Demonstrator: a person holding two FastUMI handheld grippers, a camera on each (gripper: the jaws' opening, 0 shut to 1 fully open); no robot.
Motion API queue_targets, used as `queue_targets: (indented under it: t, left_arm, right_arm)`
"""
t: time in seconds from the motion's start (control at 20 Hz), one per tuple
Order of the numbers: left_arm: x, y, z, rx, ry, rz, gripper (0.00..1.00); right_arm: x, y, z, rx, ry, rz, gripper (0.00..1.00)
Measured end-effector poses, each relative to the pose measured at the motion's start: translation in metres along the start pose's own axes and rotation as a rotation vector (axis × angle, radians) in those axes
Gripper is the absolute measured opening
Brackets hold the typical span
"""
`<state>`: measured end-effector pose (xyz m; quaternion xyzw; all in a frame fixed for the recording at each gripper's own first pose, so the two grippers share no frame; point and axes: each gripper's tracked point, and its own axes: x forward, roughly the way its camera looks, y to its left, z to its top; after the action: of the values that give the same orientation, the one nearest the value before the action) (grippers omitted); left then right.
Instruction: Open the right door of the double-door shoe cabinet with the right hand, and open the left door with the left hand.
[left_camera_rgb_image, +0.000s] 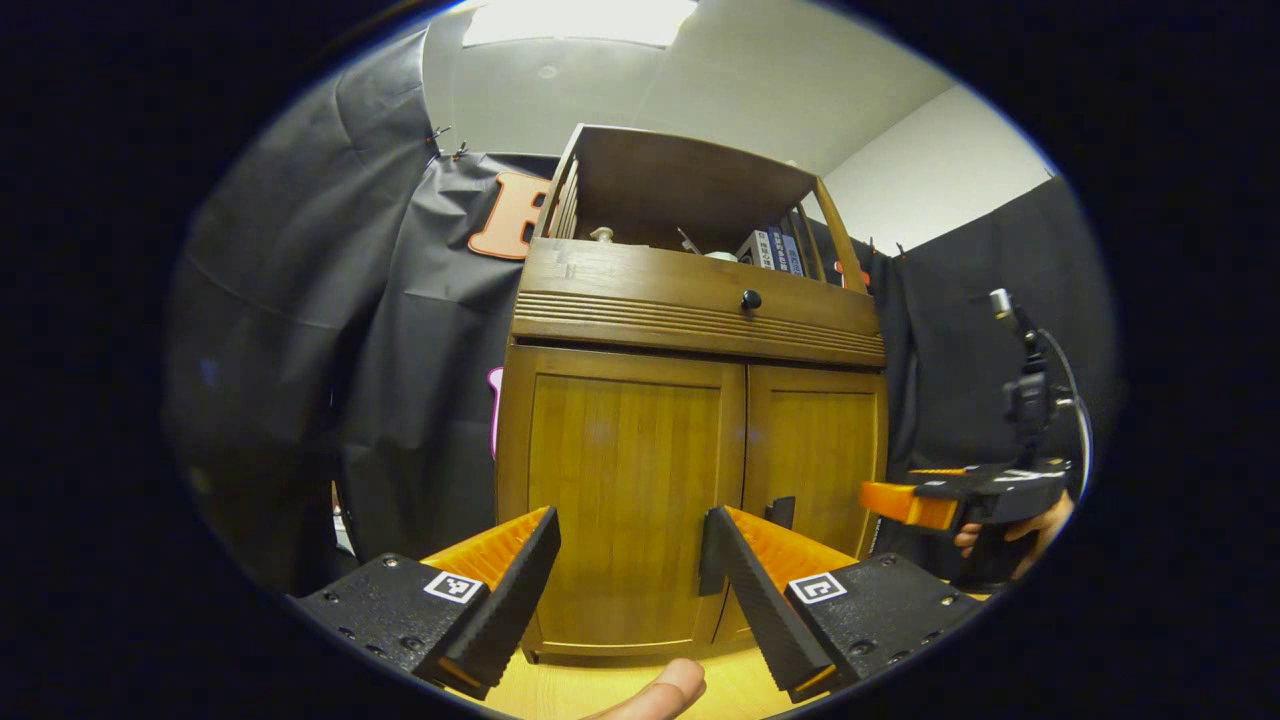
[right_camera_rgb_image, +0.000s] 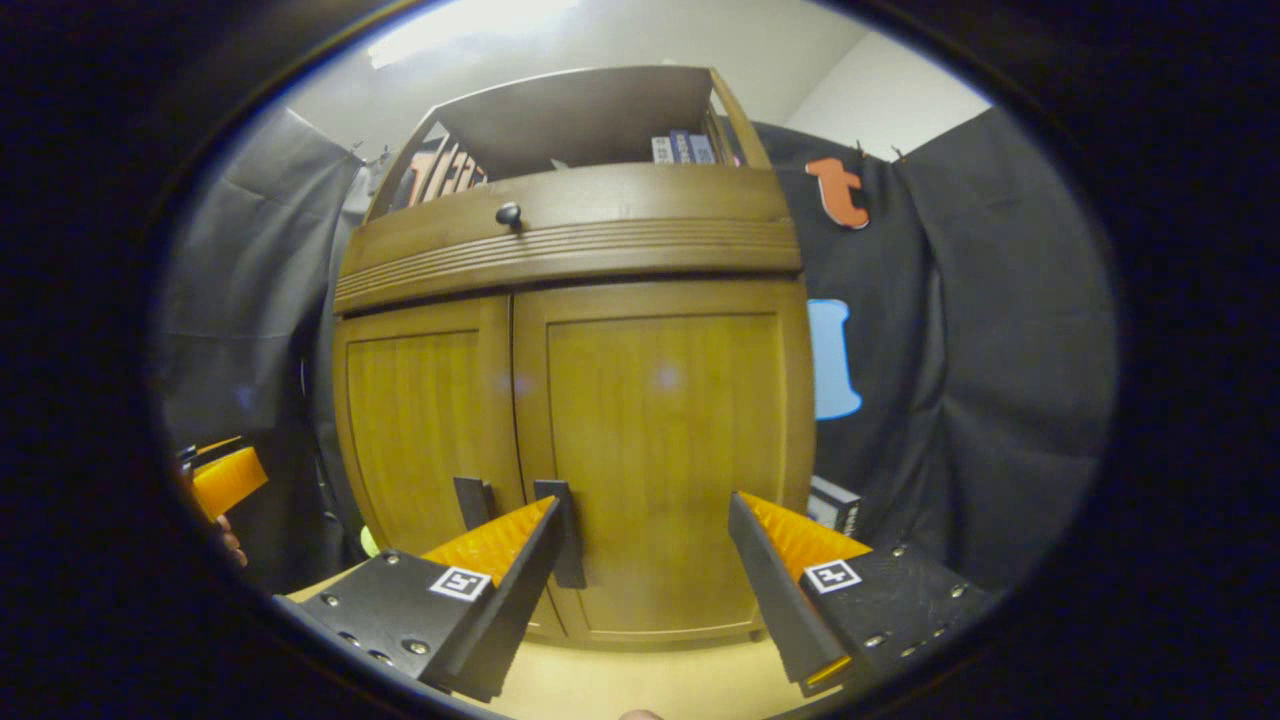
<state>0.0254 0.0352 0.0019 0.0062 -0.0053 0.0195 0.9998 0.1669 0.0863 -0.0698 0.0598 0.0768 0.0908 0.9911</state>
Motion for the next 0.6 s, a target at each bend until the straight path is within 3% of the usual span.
queue_targets:
  t: [0.2, 0.25, 0.5, 0.55, 0.6]
  left_arm:
    - [0.010, 0.018, -0.004, -0.002, 0.016, 0.013, 0.95]
    - [0.013, 0.019, -0.005, 0.000, 0.017, 0.010, 0.92]
    - [0.020, 0.024, -0.005, 0.011, 0.018, -0.008, 0.92]
    - [0.020, 0.023, -0.006, 0.011, 0.018, -0.008, 0.92]
    - [0.020, 0.023, -0.007, 0.010, 0.020, -0.008, 0.92]
  right_arm:
    - [0.044, 0.037, -0.022, 0.049, 0.034, 0.054, 0.98]
    - [0.055, 0.042, -0.028, 0.046, 0.041, 0.049, 0.98]
    - [0.095, 0.054, -0.053, 0.014, 0.046, 0.034, 0.98]
    - [0.102, 0.058, -0.056, 0.003, 0.041, 0.042, 0.94]
    - [0.100, 0.052, -0.057, -0.038, 0.048, 0.016, 0.80]
